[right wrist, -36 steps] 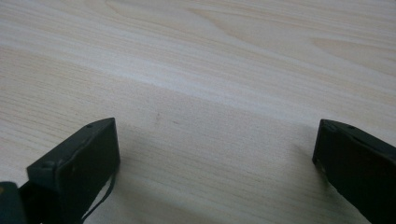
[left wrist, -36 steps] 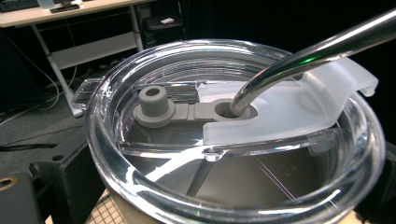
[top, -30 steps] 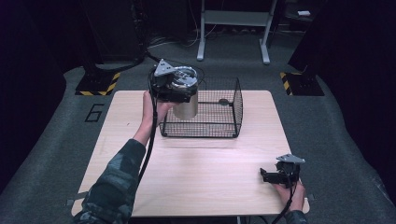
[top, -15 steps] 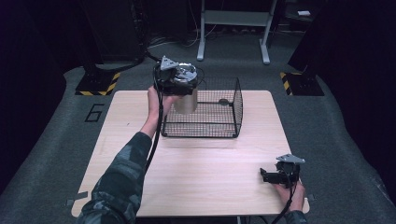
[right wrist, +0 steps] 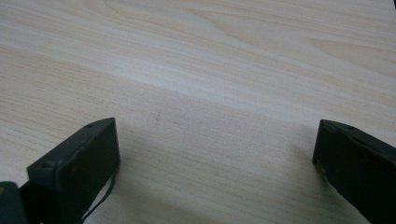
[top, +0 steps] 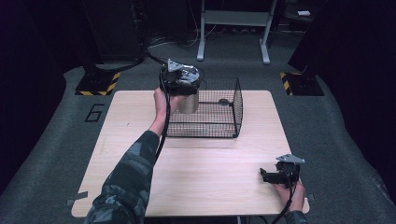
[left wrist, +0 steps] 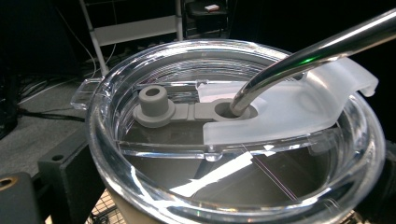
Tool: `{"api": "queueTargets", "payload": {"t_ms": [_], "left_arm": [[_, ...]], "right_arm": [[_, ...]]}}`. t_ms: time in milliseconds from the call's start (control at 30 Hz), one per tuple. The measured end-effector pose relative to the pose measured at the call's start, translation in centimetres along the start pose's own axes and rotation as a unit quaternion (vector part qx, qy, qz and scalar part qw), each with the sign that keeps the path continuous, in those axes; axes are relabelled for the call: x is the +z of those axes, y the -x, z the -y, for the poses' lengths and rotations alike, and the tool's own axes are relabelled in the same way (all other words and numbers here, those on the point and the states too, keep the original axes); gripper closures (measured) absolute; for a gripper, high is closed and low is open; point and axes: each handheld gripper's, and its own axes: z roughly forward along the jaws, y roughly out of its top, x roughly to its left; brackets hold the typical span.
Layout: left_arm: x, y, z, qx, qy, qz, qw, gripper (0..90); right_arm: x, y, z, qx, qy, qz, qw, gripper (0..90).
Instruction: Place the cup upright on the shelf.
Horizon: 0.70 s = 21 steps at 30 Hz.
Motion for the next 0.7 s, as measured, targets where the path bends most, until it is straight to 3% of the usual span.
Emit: {"api": "queueTargets", "payload": {"t_ms": [167, 233, 367, 700], "left_arm": [[1.5, 0.2, 0.8, -0.012, -0.006, -0.008, 0.9999, 4.0], [2.1, 0.2, 1.2, -0.007, -0.018, -0.011, 0.9998, 4.0], [3.1, 0.5, 1.9, -0.022, -0.017, -0.016, 0.9995, 4.0], [5.3, 0.6, 4.0, -0.023, -0.049, -0.024, 0.9982, 4.0]], "right_arm": [[0.0, 0.0, 0.0, -0.001, -0.001, 0.000, 1.0000, 0.2], [0.0, 0.0, 0.0, 0.000, 0.002, 0.001, 1.0000, 0.2], [0.0, 0.0, 0.0, -0.001, 0.003, 0.002, 1.0000, 0.2], [0.0, 0.0, 0.0, -0.002, 0.002, 0.003, 1.0000, 0.2]]}}
